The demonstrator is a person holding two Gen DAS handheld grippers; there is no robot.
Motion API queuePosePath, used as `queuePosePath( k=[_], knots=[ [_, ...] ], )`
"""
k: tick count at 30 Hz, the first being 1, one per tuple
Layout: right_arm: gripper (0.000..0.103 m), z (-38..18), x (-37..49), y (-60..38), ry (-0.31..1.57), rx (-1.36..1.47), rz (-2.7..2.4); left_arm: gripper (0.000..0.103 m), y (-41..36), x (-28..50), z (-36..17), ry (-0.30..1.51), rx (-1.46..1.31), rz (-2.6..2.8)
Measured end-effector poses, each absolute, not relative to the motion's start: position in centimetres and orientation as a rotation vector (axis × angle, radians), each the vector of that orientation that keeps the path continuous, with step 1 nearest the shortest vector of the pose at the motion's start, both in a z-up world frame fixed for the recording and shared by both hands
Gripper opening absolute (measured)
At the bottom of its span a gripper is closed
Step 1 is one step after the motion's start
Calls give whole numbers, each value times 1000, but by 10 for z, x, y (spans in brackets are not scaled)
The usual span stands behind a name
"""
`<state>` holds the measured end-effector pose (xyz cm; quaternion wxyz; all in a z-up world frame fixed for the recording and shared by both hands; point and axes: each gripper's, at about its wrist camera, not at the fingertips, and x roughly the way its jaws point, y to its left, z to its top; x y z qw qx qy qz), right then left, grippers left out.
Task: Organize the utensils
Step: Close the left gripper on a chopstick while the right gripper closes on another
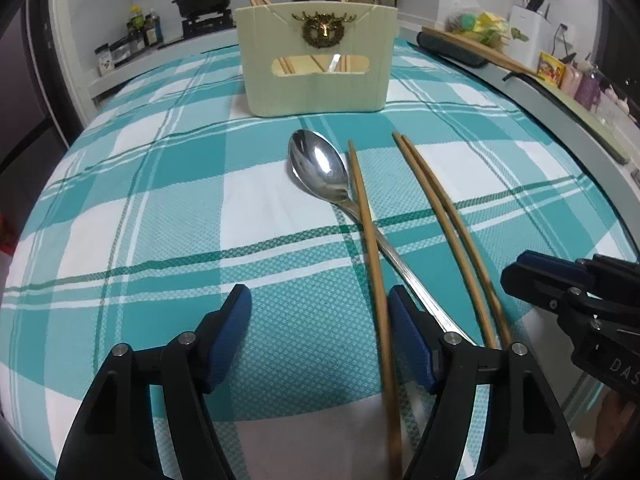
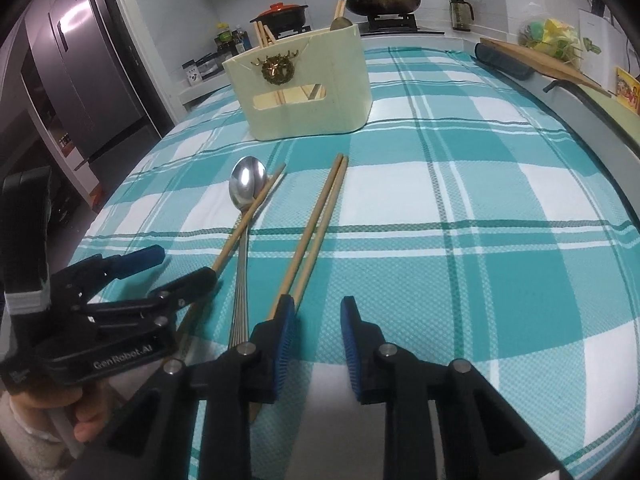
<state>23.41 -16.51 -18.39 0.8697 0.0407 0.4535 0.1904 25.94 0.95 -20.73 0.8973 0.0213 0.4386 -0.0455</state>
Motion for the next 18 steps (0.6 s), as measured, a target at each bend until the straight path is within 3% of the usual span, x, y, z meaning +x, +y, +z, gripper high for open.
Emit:
queuePosePath(
  k=[5,8,11,12,13,18],
  knots=[
    [20,-192,241,-153,971,65,411,59,5,255,-207,891,62,-95],
    [18,-192,242,-145,976,24,420,45,0,251,-206,876,70,-102],
    [16,-191,240,-137,969,-28,422,23,-10,247,-206,855,107,-122],
    [12,-191,240,-135,961,-52,408,11,-12,246,-206,848,122,-116],
    [8,-192,241,-135,964,-69,387,7,-14,245,-206,842,140,-105],
    [7,-193,238,-143,950,-76,333,4,-7,244,-205,831,109,-83]
  ],
)
